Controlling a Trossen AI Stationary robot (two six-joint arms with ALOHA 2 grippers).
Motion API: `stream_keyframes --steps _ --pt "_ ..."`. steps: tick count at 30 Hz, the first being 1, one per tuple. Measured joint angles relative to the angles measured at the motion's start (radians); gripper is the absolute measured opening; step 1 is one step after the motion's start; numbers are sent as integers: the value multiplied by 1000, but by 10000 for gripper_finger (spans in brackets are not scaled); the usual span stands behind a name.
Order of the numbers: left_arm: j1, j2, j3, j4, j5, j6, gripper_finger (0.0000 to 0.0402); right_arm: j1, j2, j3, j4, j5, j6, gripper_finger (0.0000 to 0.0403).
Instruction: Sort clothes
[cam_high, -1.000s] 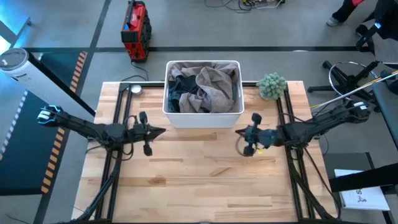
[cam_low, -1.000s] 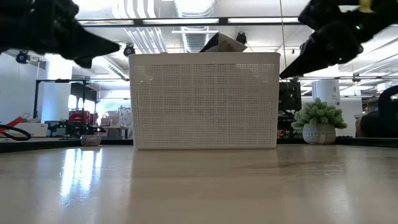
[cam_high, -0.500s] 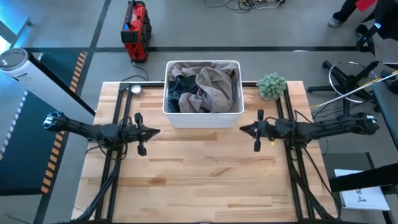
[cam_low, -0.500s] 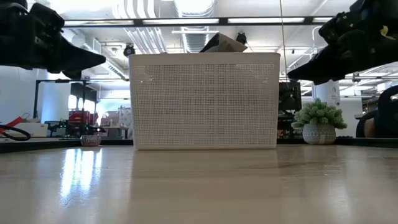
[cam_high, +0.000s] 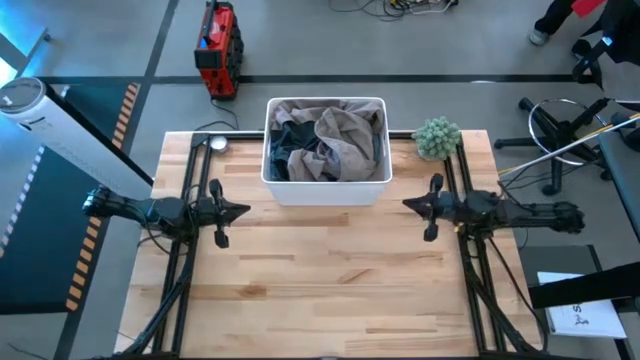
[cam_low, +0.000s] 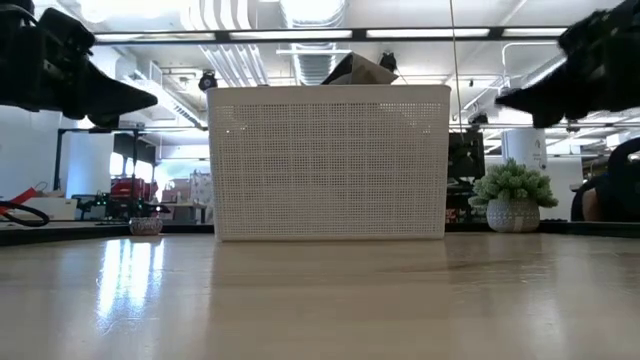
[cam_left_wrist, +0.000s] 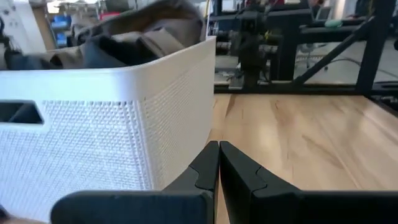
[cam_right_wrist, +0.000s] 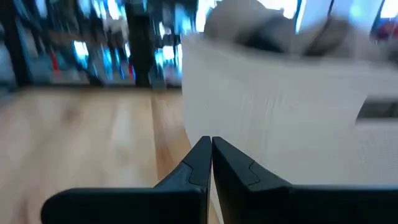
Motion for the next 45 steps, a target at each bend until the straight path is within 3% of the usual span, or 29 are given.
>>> stream_keyframes --steps 2,6,12,17,24,38,45 --pt "0 -1 5 -21 -2 -32 0 1 -52 8 -20 -19 -24 0" --pt "1 -1 2 -12 56 -45 0 1 -38 25 -52 5 -47 0" --pt "57 -1 -5 21 116 -12 0 1 -37 -15 42 -32 -17 0" --pt "219 -1 -16 90 314 22 0 1 -36 -14 23 -86 -13 0" --pt "494 4 -49 109 519 -113 0 -10 -47 7 -33 -70 -14 0" --pt "512 0 -54 117 490 -94 0 -34 3 7 -29 -21 1 0" --pt "507 0 -54 118 488 -90 0 -36 7 7 -23 58 -12 0"
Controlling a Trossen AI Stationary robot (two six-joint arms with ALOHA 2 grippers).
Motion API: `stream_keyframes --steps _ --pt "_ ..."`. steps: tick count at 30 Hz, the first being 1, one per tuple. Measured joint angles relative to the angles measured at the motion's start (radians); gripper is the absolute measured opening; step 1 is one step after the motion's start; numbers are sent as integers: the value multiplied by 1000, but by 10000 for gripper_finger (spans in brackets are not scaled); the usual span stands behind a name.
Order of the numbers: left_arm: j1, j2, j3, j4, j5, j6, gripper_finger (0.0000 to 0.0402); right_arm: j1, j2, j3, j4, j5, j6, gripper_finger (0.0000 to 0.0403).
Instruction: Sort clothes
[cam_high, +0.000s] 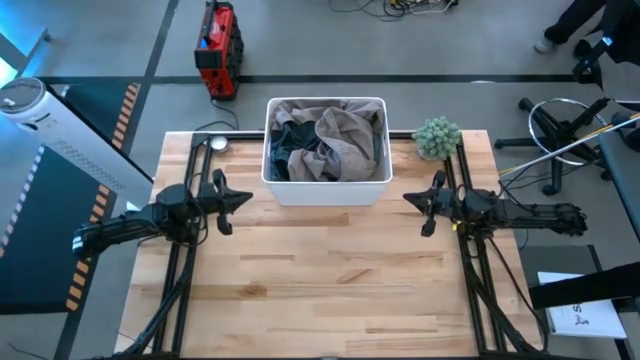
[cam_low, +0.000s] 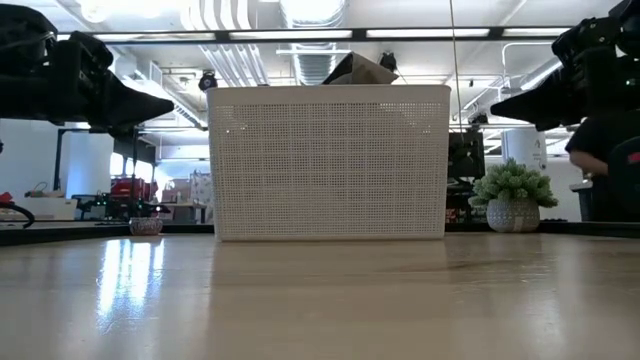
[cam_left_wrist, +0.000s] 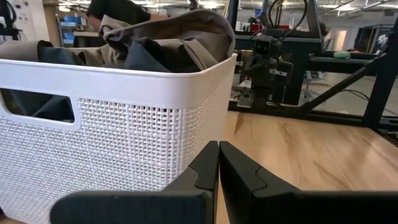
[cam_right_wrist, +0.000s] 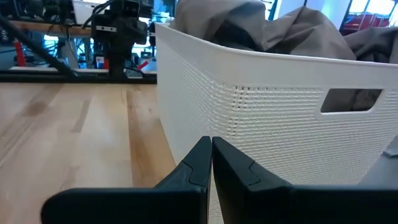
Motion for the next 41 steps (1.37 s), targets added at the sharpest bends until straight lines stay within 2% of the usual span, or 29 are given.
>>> stream_keyframes --steps 11,26,33,41 --pt "0 0 0 58 4 -2 0 0 0 0 2 0 -1 0" --pt "0 39 -1 55 4 12 5 1 0 -2 16 1 -1 0" --pt "0 54 2 56 4 -81 11 1 0 -2 16 0 2 0" --pt "0 72 19 59 3 -76 2 1 0 -2 17 0 2 0"
